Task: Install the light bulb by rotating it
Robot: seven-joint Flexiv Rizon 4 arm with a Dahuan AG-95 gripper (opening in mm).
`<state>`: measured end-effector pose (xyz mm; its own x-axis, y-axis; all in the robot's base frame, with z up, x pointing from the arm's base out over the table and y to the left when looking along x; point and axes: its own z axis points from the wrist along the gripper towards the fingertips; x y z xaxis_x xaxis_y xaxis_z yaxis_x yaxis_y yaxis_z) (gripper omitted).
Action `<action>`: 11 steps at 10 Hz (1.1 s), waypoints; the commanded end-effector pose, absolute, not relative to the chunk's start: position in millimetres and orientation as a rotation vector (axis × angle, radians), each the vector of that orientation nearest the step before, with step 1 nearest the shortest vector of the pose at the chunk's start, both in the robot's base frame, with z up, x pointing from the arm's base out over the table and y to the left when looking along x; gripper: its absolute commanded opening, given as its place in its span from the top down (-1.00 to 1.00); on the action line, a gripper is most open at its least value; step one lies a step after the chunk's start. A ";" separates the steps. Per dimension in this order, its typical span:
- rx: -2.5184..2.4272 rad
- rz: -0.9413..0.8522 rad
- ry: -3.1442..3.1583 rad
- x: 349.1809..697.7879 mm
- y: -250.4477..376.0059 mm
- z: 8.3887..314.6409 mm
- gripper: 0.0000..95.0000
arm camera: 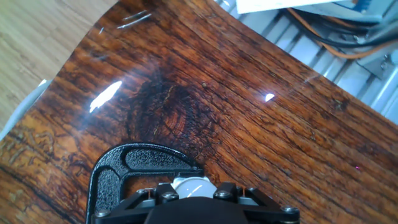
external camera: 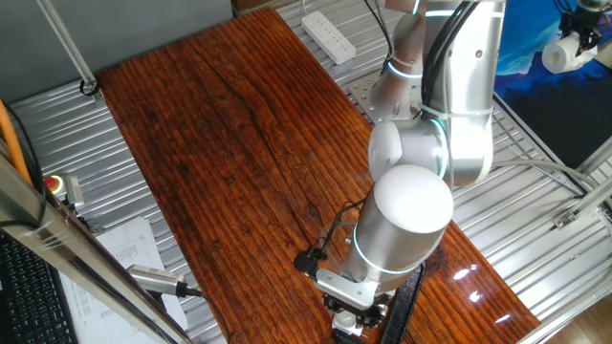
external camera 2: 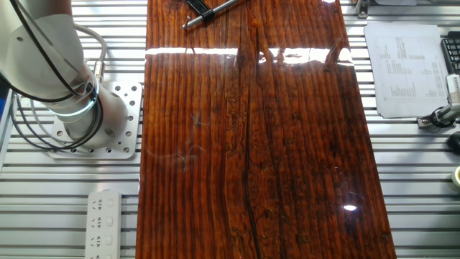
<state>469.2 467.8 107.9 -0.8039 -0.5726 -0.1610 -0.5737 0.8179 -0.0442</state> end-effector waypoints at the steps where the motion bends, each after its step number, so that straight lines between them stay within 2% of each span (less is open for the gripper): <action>1: -0.812 0.010 2.867 469.0 469.2 107.8 0.20; 11: -0.516 -0.055 2.964 469.1 469.3 107.7 0.20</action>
<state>469.7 468.5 107.7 -0.9304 -0.3451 -0.1235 -0.3398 0.9385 -0.0619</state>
